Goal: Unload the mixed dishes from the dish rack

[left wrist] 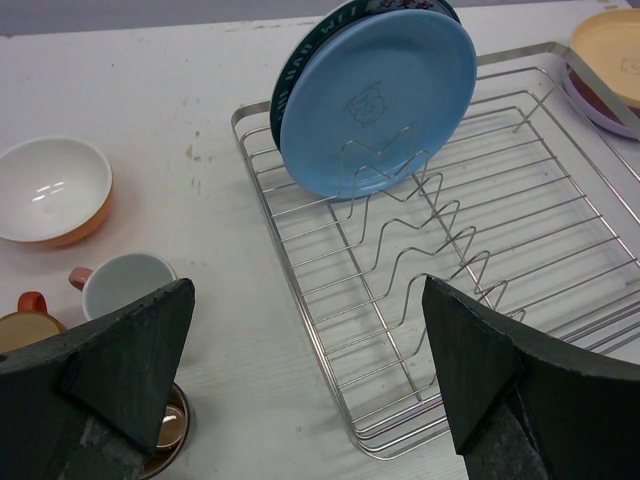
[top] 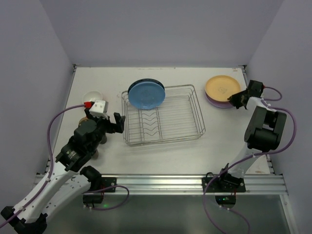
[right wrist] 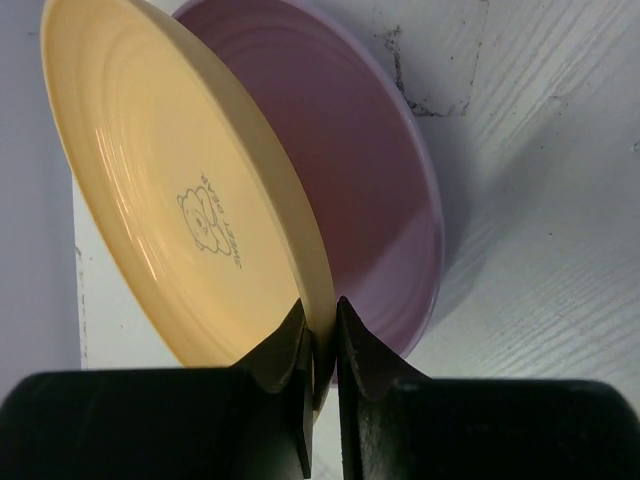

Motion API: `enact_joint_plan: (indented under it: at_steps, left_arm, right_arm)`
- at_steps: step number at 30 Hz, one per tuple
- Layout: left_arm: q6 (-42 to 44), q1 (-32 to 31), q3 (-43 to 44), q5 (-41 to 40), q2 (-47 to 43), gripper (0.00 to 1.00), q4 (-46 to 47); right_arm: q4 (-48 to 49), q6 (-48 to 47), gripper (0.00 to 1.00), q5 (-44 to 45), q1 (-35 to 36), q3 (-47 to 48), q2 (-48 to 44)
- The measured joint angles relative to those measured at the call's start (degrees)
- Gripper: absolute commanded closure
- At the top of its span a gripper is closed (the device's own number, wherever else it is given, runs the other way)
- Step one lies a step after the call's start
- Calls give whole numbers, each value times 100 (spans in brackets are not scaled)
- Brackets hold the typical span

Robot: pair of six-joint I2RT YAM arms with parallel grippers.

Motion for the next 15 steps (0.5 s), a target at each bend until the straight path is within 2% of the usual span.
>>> enact_joint_plan:
  at_steps: [3, 7, 8, 9, 13, 15]
  left_arm:
    - [0, 0, 0, 0, -55, 0, 2]
    - [0, 0, 0, 0, -92, 0, 4]
    - [0, 0, 0, 2, -79, 0, 4]
    - [0, 0, 0, 2, -66, 0, 4]
    - [0, 0, 0, 4, -13, 0, 4]
    - [-2, 0, 0, 7, -9, 0, 4]
  right_arm:
    - [-63, 22, 88, 2, 0, -7, 28]
    - [-66, 37, 80, 0, 0, -17, 28]
    - [-68, 42, 70, 0, 0, -17, 28]
    - [-70, 66, 65, 0, 0, -17, 28]
    - [-144, 46, 51, 7, 0, -17, 28]
    - [-192, 2, 41, 31, 0, -17, 28]
